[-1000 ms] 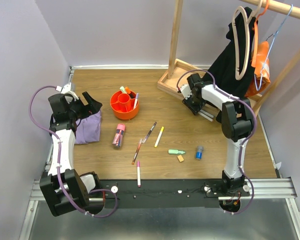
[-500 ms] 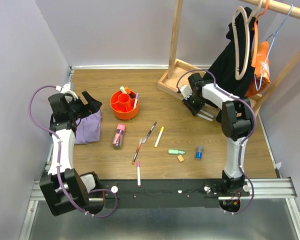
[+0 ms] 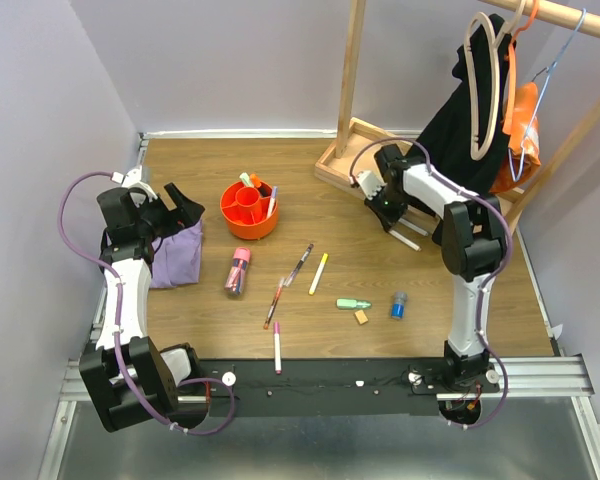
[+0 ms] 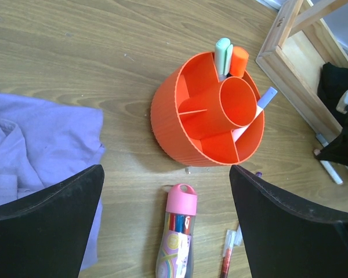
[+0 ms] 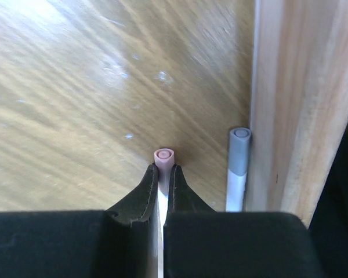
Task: Sort the stationery into containers
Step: Pick up the pen from the center of the board, then place the pen in the storage box.
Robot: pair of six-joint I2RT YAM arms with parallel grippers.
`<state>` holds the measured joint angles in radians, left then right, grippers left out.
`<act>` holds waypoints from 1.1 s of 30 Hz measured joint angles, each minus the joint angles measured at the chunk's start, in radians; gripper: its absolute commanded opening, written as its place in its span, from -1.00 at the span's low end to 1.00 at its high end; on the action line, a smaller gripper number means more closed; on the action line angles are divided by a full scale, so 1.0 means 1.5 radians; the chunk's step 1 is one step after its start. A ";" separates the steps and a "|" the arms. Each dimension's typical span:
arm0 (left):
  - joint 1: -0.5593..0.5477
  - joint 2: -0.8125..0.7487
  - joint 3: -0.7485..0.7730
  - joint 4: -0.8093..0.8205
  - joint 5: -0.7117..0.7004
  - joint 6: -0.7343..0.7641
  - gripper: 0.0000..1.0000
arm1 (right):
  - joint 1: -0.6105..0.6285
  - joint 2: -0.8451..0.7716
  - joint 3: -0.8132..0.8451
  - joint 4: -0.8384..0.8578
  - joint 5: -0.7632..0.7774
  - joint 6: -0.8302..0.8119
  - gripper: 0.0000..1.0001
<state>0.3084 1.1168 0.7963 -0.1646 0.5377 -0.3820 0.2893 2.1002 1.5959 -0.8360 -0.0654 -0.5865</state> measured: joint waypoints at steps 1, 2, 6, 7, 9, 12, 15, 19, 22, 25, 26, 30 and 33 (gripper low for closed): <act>0.000 0.000 0.000 -0.002 0.000 0.001 0.96 | 0.001 0.005 0.019 -0.020 -0.013 0.002 -0.99; 0.000 0.000 0.000 -0.003 0.000 0.004 0.96 | 0.004 0.013 0.051 -0.045 -0.028 0.005 -0.99; 0.000 0.000 0.010 -0.026 0.000 0.017 0.96 | 0.034 0.061 0.288 -0.135 -0.120 0.033 -0.99; 0.000 -0.002 0.016 -0.034 -0.001 0.021 0.96 | 0.044 0.067 0.364 -0.137 -0.152 0.045 -0.99; 0.000 -0.005 0.025 -0.047 -0.001 0.028 0.96 | 0.056 0.065 0.437 -0.131 -0.208 0.066 -0.99; 0.000 -0.019 0.032 -0.067 -0.002 0.039 0.96 | 0.073 0.007 0.426 -0.047 -0.328 0.130 -0.99; 0.000 -0.027 0.034 -0.089 -0.002 0.050 0.96 | 0.086 -0.132 0.174 0.232 -0.421 0.253 -0.99; 0.000 -0.027 0.050 -0.123 -0.007 0.073 0.96 | 0.122 -0.184 0.002 0.539 -0.430 0.389 -0.99; 0.000 -0.021 0.071 -0.144 -0.012 0.088 0.96 | 0.156 -0.164 -0.043 0.688 -0.421 0.453 -0.99; 0.000 -0.013 0.084 -0.156 -0.017 0.095 0.96 | 0.192 -0.131 -0.073 0.826 -0.406 0.498 -0.99; 0.000 -0.009 0.087 -0.159 -0.017 0.098 0.96 | 0.198 -0.122 -0.075 0.851 -0.404 0.504 -0.99; 0.000 0.009 0.098 -0.177 -0.020 0.111 0.96 | 0.217 -0.075 -0.075 0.956 -0.388 0.528 -0.99; 0.000 0.019 0.109 -0.195 -0.022 0.122 0.96 | 0.221 -0.043 -0.075 1.004 -0.381 0.539 -0.99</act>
<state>0.3084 1.1454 0.9600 -0.4572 0.5045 -0.1989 0.6209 2.0350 1.4841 0.6693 -0.6373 0.2226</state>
